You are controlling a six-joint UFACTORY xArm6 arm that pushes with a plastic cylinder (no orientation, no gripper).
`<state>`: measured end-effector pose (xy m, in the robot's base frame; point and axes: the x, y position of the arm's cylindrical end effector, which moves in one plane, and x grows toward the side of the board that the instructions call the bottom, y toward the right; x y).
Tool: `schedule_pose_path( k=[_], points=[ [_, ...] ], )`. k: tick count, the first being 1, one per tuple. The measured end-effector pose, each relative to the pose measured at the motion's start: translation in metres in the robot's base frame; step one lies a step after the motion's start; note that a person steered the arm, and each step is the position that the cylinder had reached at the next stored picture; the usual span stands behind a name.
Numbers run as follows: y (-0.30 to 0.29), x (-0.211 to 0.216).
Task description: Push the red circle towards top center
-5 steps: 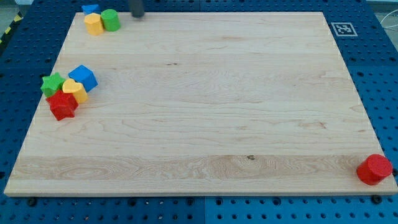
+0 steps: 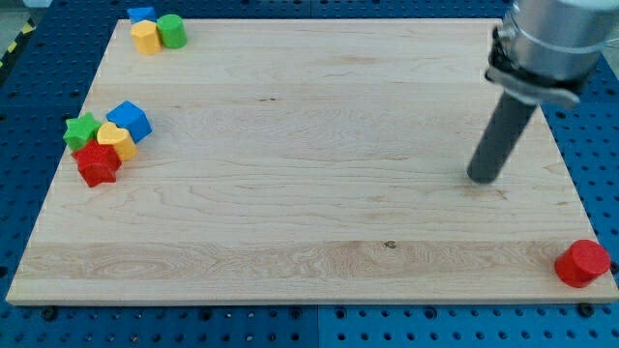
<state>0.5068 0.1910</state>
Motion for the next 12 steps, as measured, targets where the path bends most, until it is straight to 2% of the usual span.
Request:
schedule_pose_path(
  k=[2,4,5,6,7,8,9,10,11,12],
  points=[
    [0.052,0.108],
    [0.057,0.112],
    [0.031,0.11],
    [0.01,0.076],
    [0.043,0.042],
    [0.124,0.026],
    [0.154,0.033],
    [0.154,0.043],
    [0.154,0.074],
    [0.154,0.075]
  ],
)
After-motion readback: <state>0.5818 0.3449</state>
